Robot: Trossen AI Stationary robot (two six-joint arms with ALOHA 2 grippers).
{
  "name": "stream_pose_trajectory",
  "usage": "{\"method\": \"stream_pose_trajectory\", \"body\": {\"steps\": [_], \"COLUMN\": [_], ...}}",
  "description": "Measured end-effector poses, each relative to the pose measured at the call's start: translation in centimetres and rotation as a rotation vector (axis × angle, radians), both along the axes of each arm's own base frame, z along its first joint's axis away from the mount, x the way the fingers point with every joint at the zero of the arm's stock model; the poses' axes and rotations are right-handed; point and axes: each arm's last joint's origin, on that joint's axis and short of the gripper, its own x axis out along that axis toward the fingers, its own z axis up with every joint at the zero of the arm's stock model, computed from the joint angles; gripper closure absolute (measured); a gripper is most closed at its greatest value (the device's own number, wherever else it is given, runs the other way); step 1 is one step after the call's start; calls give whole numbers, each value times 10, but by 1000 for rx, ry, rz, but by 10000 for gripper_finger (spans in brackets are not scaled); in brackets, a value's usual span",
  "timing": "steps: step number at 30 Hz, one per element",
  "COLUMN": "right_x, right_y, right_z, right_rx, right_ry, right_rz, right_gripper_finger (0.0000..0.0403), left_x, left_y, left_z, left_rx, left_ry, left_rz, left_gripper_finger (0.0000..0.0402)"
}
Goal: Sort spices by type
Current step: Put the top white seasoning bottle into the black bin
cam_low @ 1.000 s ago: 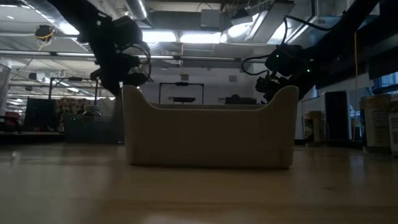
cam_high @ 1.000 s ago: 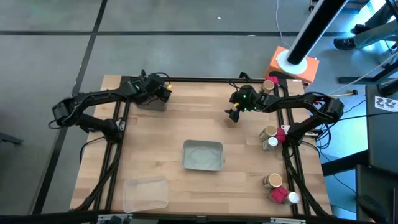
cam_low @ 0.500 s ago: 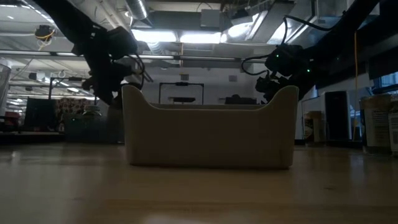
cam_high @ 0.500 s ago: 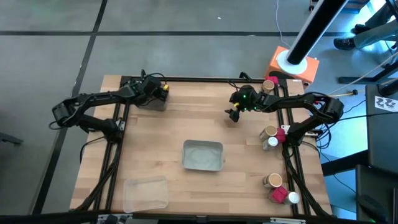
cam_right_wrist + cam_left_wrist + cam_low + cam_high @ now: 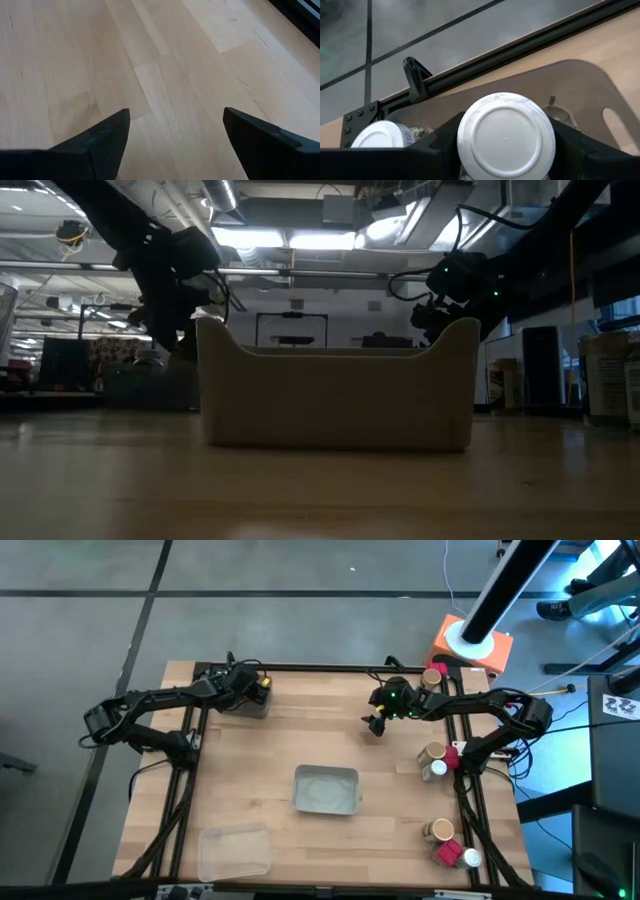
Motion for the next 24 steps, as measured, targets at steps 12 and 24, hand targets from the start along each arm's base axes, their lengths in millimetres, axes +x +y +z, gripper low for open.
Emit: {"method": "stream_pose_trajectory", "body": {"steps": [12,24], "right_x": [0,0], "right_y": [0,0], "right_z": [0,0], "right_rx": [4,5], "right_ry": [-1,-2], "right_rz": [-3,-5], "right_gripper_finger": [84,84], "left_x": [-13,-14], "left_y": [6,7], "left_z": [-13,-13], "left_rx": [7,-2], "left_ry": [-10,-4], "left_rz": [57,57], "left_gripper_finger": [199,179]}}
